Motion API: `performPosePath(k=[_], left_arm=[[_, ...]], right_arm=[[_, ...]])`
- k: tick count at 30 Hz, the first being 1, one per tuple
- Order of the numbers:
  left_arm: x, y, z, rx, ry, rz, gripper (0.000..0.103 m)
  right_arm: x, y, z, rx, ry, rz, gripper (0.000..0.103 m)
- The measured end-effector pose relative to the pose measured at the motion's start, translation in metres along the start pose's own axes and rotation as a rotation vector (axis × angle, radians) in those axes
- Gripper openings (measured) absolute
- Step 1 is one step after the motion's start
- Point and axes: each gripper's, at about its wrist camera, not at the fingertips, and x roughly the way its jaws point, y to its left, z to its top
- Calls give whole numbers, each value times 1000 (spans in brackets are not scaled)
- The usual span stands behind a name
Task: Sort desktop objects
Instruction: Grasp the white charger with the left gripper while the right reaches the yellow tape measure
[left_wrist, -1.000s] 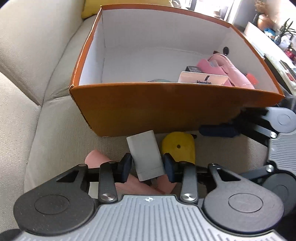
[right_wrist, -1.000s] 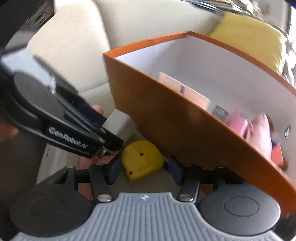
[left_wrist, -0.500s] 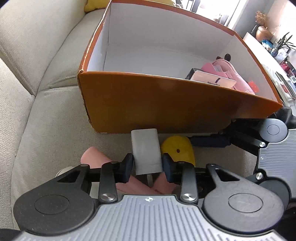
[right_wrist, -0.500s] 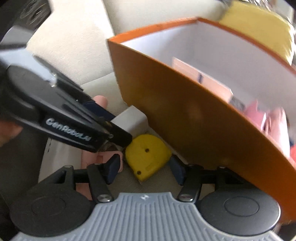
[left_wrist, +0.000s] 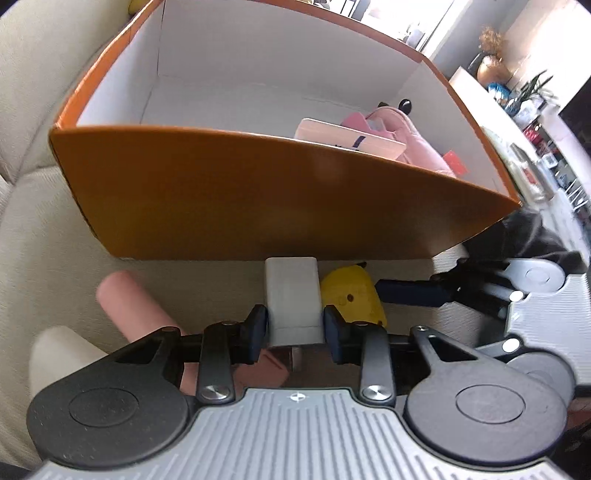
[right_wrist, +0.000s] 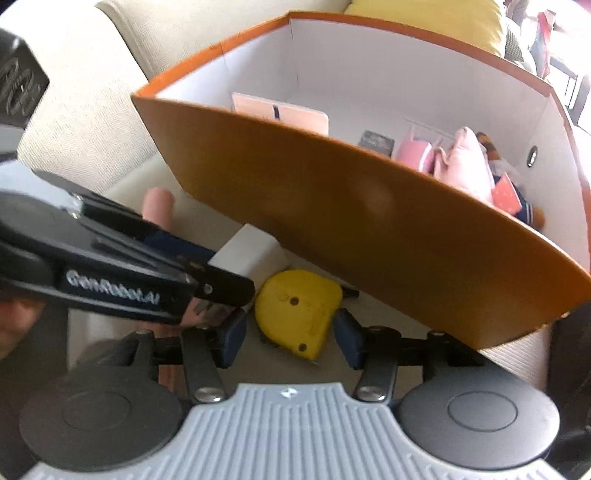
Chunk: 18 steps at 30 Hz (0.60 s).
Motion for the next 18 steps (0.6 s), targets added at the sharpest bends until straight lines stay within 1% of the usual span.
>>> performPosePath(k=[3, 6, 7, 10, 12, 18], left_arm=[[-3, 3, 0, -29, -11, 14, 38], [-6, 2, 1, -26, -25, 73, 37], [-8, 2, 1, -27, -29, 78, 37], [-9, 6, 0, -54, -30, 62, 37], [-10, 6, -1, -51, -35, 66, 37], [-4, -5, -2, 1, -44, 97, 37]], right_arm=[[1, -2, -2, 49, -3, -4, 56], [4, -3, 0, 92, -18, -28, 56], [5, -2, 0, 90, -19, -38, 56], [9, 1, -1, 73, -18, -69, 56], [9, 1, -4, 69, -19, -73, 54], [8, -4, -7, 63, -19, -64, 54]])
